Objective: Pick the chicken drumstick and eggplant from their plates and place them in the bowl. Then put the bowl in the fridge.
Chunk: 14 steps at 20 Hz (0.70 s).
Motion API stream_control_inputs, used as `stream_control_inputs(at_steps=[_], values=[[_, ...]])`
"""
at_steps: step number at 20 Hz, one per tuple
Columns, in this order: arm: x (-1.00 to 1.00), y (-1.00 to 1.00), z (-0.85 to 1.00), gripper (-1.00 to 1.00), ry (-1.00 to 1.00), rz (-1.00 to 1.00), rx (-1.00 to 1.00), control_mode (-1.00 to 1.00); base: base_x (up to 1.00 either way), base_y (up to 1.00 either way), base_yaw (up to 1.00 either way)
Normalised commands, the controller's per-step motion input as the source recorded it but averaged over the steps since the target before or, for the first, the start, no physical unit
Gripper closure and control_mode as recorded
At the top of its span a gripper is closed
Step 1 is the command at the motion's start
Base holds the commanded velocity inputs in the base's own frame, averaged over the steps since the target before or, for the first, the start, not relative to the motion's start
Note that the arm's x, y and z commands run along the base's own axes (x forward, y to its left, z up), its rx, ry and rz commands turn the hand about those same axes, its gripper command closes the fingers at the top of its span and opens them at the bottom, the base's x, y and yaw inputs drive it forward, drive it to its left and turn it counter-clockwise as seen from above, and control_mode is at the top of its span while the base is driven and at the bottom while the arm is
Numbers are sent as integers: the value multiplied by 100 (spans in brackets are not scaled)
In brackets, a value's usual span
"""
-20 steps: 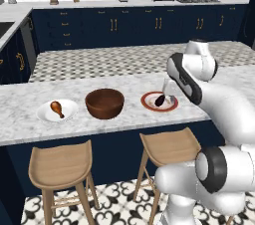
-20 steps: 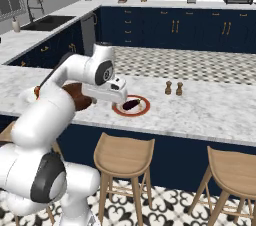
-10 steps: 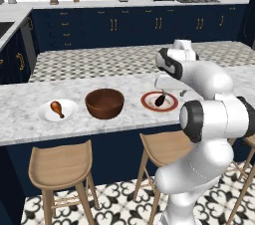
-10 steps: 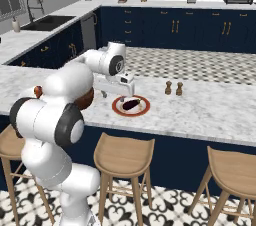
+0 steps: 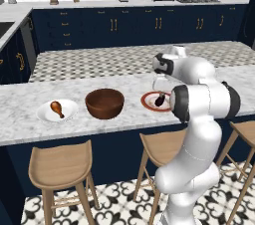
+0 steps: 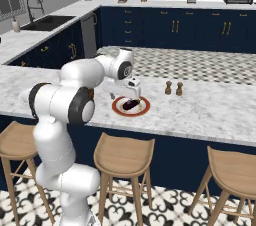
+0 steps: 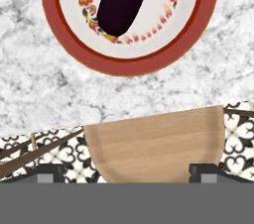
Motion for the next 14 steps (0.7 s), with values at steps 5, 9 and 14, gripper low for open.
stream_control_inputs(at_steps=[5, 9, 14], values=[[64, 0, -32, -100, -1, -15, 0, -100, 0, 0, 0], [64, -7, -37, -100, 0, -10, 0, -100, 0, 0, 0], [41, -11, -48, -100, 0, 0, 0, -100, 0, 0, 0]])
